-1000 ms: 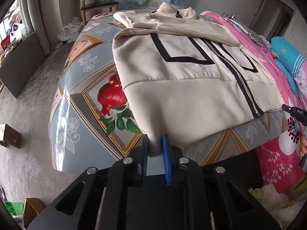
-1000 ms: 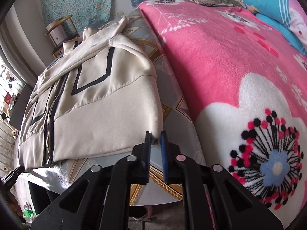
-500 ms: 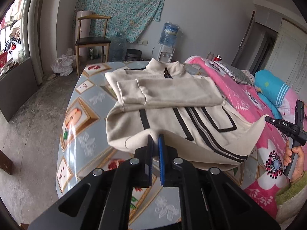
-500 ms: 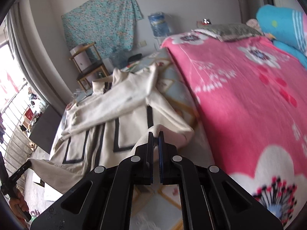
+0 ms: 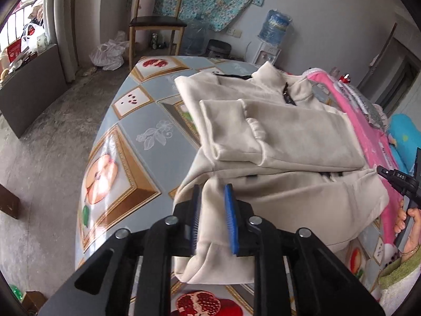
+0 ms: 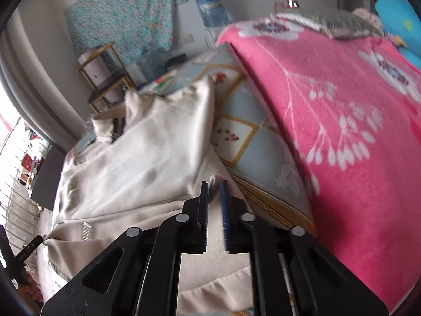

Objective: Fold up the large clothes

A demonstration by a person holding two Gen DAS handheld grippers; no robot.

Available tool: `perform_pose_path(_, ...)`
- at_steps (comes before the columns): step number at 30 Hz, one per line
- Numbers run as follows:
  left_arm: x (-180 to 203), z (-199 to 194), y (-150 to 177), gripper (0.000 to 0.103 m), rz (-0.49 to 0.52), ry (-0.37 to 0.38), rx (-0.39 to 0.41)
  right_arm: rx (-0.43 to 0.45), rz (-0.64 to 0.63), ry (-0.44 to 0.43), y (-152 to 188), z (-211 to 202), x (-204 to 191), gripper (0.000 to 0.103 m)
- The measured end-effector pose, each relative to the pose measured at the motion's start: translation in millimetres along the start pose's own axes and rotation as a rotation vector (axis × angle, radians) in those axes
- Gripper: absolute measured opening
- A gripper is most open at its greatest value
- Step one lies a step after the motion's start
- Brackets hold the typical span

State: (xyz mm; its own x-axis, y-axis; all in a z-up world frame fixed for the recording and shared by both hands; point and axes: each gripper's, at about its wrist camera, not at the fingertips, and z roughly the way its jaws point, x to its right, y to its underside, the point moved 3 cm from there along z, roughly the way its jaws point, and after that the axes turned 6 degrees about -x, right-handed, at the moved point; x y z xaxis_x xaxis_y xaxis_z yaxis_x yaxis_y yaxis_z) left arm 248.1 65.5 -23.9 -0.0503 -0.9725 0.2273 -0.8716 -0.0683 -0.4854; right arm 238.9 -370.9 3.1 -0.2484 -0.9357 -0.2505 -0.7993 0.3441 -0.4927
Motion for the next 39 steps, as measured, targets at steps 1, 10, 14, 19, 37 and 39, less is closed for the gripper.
perform_pose_path(1, -3, 0, 1, 0.030, -0.010, -0.003, -0.002, -0.012, 0.008, 0.009, 2, 6, 3, 0.028)
perform_pose_path(10, -15, -34, 56, 0.054, -0.046, 0.106, -0.041, 0.025, 0.041, -0.076, 50, -44, 21, 0.067)
perform_pose_path(14, -14, -31, 93, 0.059, -0.094, 0.203, -0.110, -0.013, 0.107, -0.096, 84, -59, 38, 0.069)
perform_pose_path(19, -11, -12, 104, 0.060, -0.189, 0.313, -0.134, -0.085, 0.230, -0.175, 110, -47, 56, 0.069)
perform_pose_path(37, -20, 14, 74, 0.070, -0.638, 0.388, 0.020, 0.019, 0.314, -0.107, 83, -21, 40, 0.046)
perform_pose_path(39, -12, 14, 72, 0.063, -0.618, 0.303, 0.043, 0.037, 0.289, -0.046, 83, -21, 36, 0.039)
